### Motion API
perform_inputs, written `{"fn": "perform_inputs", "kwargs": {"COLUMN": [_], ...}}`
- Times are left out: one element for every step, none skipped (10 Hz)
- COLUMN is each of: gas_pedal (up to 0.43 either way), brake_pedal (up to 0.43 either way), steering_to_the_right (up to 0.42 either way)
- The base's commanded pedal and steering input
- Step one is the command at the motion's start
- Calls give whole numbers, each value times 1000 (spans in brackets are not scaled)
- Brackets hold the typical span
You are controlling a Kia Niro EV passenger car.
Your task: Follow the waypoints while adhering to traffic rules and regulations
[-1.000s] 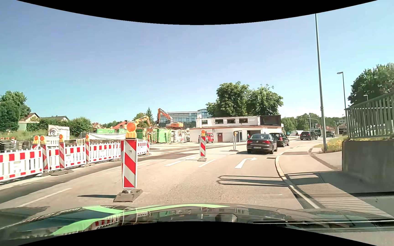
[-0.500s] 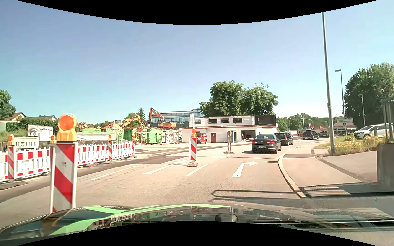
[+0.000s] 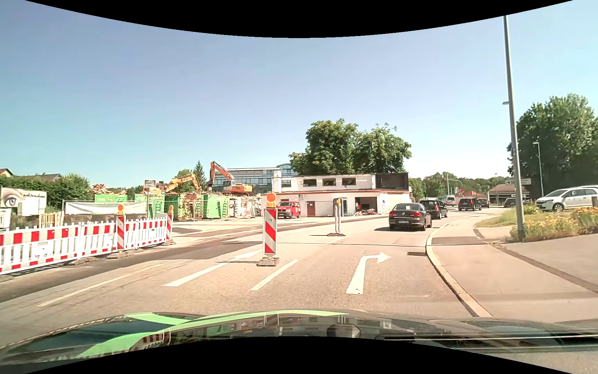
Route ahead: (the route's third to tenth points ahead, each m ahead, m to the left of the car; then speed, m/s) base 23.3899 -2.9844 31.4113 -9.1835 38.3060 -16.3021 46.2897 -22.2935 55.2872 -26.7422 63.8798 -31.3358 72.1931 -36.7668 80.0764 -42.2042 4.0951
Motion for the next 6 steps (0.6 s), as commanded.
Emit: {"fn": "perform_inputs", "kwargs": {"gas_pedal": [169,169,169,169,157,130], "brake_pedal": [0,0,0,0,0,0], "steering_to_the_right": [80,80,80,80,80,81]}}
